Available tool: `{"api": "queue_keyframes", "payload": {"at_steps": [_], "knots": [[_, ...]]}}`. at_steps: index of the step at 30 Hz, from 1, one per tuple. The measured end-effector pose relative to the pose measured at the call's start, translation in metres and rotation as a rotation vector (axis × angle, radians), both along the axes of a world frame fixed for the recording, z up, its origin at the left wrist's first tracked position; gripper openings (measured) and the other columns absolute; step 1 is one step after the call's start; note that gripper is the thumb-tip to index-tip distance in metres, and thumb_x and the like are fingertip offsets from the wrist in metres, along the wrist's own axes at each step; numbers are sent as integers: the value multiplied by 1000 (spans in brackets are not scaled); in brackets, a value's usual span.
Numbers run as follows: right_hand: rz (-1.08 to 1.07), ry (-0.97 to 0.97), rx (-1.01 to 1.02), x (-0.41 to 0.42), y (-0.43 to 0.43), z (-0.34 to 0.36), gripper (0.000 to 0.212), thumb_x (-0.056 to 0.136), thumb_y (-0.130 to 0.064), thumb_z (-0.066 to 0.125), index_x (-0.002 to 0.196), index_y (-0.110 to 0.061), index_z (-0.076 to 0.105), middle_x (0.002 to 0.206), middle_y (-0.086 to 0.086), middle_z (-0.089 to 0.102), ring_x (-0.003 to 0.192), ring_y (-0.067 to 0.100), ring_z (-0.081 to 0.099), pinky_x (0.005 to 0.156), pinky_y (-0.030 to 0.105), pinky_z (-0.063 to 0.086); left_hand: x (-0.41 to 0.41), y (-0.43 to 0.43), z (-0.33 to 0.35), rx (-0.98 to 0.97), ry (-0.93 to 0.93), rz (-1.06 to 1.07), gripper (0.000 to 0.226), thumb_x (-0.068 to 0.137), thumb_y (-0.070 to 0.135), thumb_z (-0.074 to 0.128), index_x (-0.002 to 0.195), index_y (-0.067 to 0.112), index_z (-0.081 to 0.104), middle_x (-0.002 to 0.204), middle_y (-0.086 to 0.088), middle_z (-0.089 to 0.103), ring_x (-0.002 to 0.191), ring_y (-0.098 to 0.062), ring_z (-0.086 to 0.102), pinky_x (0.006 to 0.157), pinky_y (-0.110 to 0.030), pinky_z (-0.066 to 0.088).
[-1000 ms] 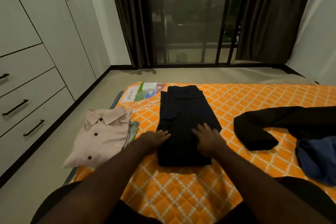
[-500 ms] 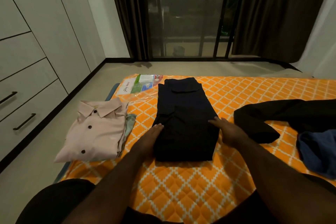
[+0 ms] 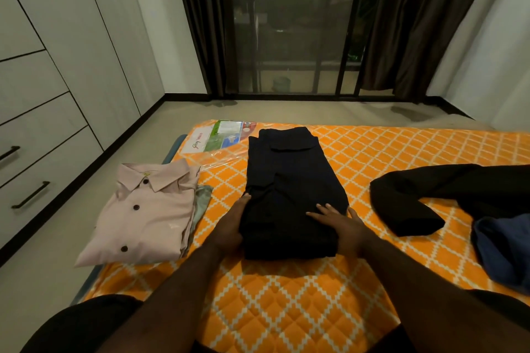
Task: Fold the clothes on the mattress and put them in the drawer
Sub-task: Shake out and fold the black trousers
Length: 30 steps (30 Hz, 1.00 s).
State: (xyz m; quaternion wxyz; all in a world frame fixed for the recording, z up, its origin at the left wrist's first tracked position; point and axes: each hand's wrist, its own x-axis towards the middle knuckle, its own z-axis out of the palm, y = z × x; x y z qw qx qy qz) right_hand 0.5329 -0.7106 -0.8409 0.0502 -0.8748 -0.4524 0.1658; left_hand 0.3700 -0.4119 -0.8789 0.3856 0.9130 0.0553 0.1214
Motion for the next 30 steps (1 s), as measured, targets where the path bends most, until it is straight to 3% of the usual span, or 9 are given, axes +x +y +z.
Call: {"api": "queue_keyframes", "payload": {"at_steps": [3,5,9,13,17,20,25,27,30], "knots": [[-72,-7,257,1,2,4,72,87,-45,70,152,-45,38,162,-5,39,157,13,13,126,53,-8,3,5,-2,-120,4,83,87,85,43,68,159,25,24,158,11,36,140,-7,40,112,-21,36],[-180,92,497,0,7,9,54,86,-41,72,137,-41,55,141,-6,62,147,16,41,127,52,2,6,5,3,-194,-17,131,82,89,33,71,157,24,26,154,9,44,135,-10,47,105,-24,44],[-306,264,779,-3,12,13,36,78,-38,76,113,-33,72,109,-13,75,105,14,70,102,53,50,7,-3,14,-169,-114,164,58,93,17,72,142,28,42,139,3,57,128,-19,57,95,-23,50],[-387,302,778,-5,11,12,17,78,-36,75,92,-27,73,87,-6,75,84,17,70,78,52,57,7,-2,20,-103,-114,186,71,87,31,63,150,7,43,153,-10,45,141,-22,42,110,-28,36],[-541,285,820,-7,15,19,43,74,-65,66,80,-22,67,75,2,70,74,27,67,69,53,54,9,-10,33,-105,-274,232,46,85,32,70,125,10,68,106,2,74,101,-10,68,77,-7,45],[-606,267,809,-9,19,19,44,83,-68,64,89,-25,68,85,0,72,83,23,69,72,48,58,9,-24,41,-166,-313,239,38,86,45,71,117,23,69,97,15,72,88,3,67,68,-14,49],[-650,228,687,-9,26,13,59,83,-77,53,110,-27,67,96,-3,71,89,21,67,77,45,58,8,-32,37,-123,-282,341,44,90,54,62,114,17,59,89,11,69,79,-4,66,57,-15,43],[-665,182,646,-10,30,13,50,92,-70,52,108,-25,65,93,-2,69,86,22,65,75,43,57,9,-35,38,-54,-270,406,38,96,50,59,111,16,56,82,10,65,69,-8,61,50,-16,35],[-704,112,579,-9,33,8,47,98,-63,49,104,-19,64,93,4,68,84,27,64,73,43,56,14,-43,31,-28,-247,479,26,102,40,55,104,14,54,73,1,62,62,-21,60,48,-32,37]]}}
